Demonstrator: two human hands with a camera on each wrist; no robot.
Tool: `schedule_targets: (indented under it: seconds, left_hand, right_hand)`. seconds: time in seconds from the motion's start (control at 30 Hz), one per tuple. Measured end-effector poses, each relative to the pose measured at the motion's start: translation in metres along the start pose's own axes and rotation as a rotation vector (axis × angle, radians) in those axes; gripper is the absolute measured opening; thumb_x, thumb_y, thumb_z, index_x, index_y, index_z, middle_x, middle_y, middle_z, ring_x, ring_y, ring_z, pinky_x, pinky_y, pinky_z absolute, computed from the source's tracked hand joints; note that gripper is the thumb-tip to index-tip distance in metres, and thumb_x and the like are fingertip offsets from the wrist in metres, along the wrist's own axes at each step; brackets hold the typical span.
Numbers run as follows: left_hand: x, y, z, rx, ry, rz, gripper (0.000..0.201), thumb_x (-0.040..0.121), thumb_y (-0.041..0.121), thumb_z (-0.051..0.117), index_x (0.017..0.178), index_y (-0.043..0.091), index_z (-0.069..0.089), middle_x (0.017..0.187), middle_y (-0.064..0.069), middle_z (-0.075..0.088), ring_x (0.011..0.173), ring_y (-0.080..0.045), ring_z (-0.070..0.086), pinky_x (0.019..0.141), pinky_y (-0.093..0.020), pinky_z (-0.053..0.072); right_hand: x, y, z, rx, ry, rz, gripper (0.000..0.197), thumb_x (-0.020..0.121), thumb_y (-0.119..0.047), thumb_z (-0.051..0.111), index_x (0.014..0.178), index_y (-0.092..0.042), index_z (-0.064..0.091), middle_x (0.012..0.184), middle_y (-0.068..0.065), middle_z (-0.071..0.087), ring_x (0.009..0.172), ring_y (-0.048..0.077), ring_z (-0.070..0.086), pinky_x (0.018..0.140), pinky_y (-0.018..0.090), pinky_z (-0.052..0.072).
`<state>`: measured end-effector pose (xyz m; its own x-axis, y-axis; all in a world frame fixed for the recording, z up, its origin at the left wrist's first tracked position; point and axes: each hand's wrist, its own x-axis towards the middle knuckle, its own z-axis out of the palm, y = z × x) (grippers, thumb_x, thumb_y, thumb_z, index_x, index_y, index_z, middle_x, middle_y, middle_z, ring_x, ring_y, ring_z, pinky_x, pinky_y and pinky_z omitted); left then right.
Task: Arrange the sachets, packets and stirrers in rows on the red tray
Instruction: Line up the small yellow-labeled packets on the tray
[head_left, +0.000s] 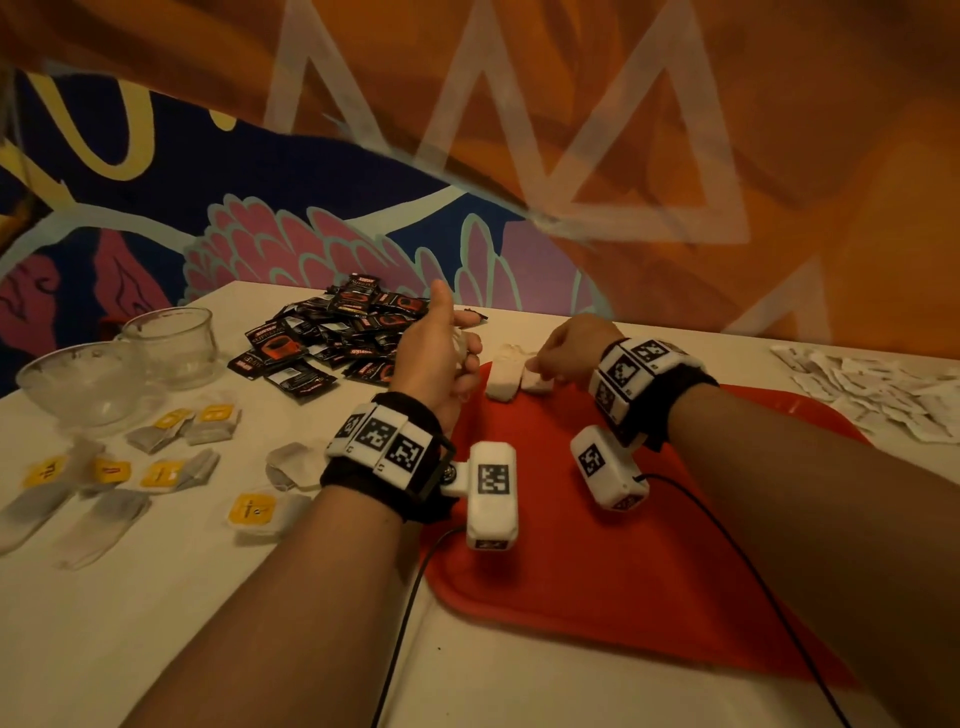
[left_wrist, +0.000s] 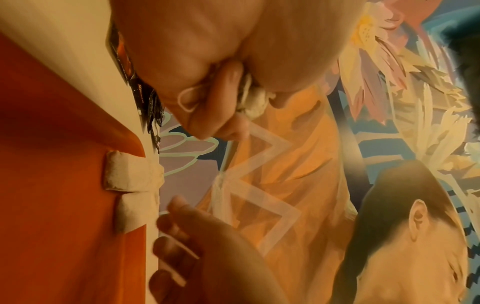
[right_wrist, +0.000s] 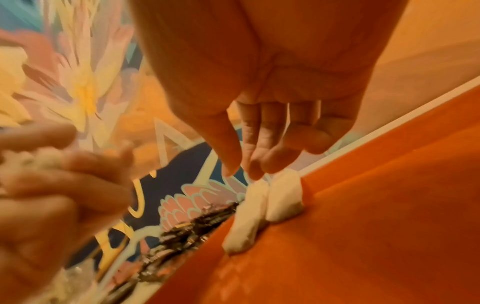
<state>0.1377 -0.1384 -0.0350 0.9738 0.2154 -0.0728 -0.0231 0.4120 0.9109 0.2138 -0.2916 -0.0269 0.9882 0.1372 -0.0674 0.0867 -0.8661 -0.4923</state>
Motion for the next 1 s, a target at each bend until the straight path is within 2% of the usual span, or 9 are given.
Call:
schedule_targets:
  seconds: [0.1, 0.23, 0.33, 0.43, 0.53, 0.63, 0.73, 0.83, 1.0]
  left_hand:
    - [-0.005, -0.002, 0.003, 0.033, -0.093, -0.061, 0.06, 0.098, 0.064, 0.032, 0.1, 0.01, 0.056, 0.06, -0.004, 0.053, 0.044, -0.01, 0.042, 0.033, -0.016, 0.023]
    - [-0.013, -0.005, 0.012, 0.115, -0.189, -0.101, 0.066, 0.096, 0.07, 0.023, 0.098, 0.012, 0.053, 0.061, -0.007, 0.052, 0.043, -0.012, 0.042, 0.034, -0.014, 0.022]
    - [-0.019, -0.01, 0.021, 0.204, -0.254, -0.084, 0.067, 0.095, 0.072, 0.021, 0.094, 0.013, 0.053, 0.057, -0.006, 0.048, 0.043, -0.014, 0.04, 0.034, -0.014, 0.022]
    - [-0.025, -0.014, 0.029, 0.279, -0.311, -0.075, 0.063, 0.095, 0.07, 0.024, 0.099, 0.013, 0.051, 0.056, -0.003, 0.04, 0.042, -0.013, 0.038, 0.035, -0.014, 0.022]
    - [-0.028, -0.018, 0.033, 0.35, -0.349, -0.033, 0.049, 0.099, 0.061, 0.037, 0.094, 0.015, 0.052, 0.055, -0.001, 0.042, 0.043, -0.012, 0.04, 0.037, -0.016, 0.023]
    - [-0.025, -0.022, 0.033, 0.354, -0.331, 0.018, 0.041, 0.099, 0.054, 0.047, 0.094, 0.014, 0.057, 0.06, -0.001, 0.049, 0.049, -0.013, 0.043, 0.041, -0.019, 0.026]
    - [-0.023, -0.023, 0.034, 0.258, -0.267, -0.011, 0.042, 0.099, 0.051, 0.051, 0.083, 0.013, 0.06, 0.061, -0.002, 0.05, 0.05, -0.012, 0.042, 0.04, -0.02, 0.027]
    - [-0.02, -0.019, 0.032, 0.166, -0.154, -0.024, 0.041, 0.096, 0.048, 0.059, 0.071, 0.017, 0.048, 0.057, 0.003, 0.039, 0.051, -0.011, 0.038, 0.043, -0.022, 0.024]
    - [-0.019, -0.017, 0.029, 0.2, -0.201, 0.103, 0.028, 0.092, 0.037, 0.065, 0.083, 0.012, 0.056, 0.064, -0.001, 0.045, 0.048, -0.011, 0.031, 0.039, -0.02, 0.023]
  right_hand:
    - [-0.026, 0.004, -0.016, 0.316, 0.023, -0.112, 0.012, 0.09, -0.027, 0.071, 0.094, -0.015, 0.073, 0.087, -0.002, 0.073, 0.077, 0.011, 0.065, 0.064, 0.026, 0.051]
    - [-0.064, 0.006, -0.026, 0.54, 0.011, -0.327, 0.008, 0.089, -0.026, 0.072, 0.093, -0.019, 0.073, 0.084, -0.003, 0.072, 0.075, 0.009, 0.064, 0.059, 0.022, 0.048]
    - [-0.079, 0.01, -0.021, 0.49, -0.046, -0.398, 0.023, 0.083, -0.037, 0.076, 0.099, -0.021, 0.074, 0.094, -0.005, 0.074, 0.079, 0.009, 0.067, 0.059, 0.021, 0.049]
    - [-0.08, 0.016, -0.01, 0.406, 0.027, -0.418, 0.016, 0.079, -0.036, 0.081, 0.088, -0.026, 0.074, 0.091, -0.007, 0.073, 0.074, 0.007, 0.065, 0.065, 0.027, 0.046]
    - [-0.081, 0.025, -0.007, 0.497, 0.055, -0.416, 0.013, 0.078, -0.025, 0.082, 0.081, -0.026, 0.07, 0.085, -0.007, 0.073, 0.072, 0.007, 0.065, 0.065, 0.029, 0.048]
    - [-0.083, 0.032, -0.01, 0.648, 0.045, -0.399, 0.016, 0.08, -0.014, 0.08, 0.081, -0.02, 0.065, 0.08, -0.002, 0.07, 0.073, 0.015, 0.067, 0.06, 0.031, 0.051]
    - [-0.084, 0.035, -0.012, 0.719, 0.055, -0.369, 0.019, 0.082, -0.008, 0.078, 0.082, -0.016, 0.061, 0.077, 0.003, 0.069, 0.071, 0.017, 0.067, 0.061, 0.032, 0.052]
    - [-0.083, 0.037, -0.015, 0.831, 0.066, -0.322, 0.019, 0.084, -0.006, 0.075, 0.086, -0.013, 0.057, 0.079, 0.008, 0.068, 0.07, 0.018, 0.067, 0.061, 0.032, 0.05]
    - [-0.084, 0.041, -0.021, 1.025, 0.041, -0.278, 0.024, 0.087, -0.002, 0.07, 0.106, -0.008, 0.059, 0.089, 0.01, 0.071, 0.078, 0.021, 0.072, 0.068, 0.03, 0.053]
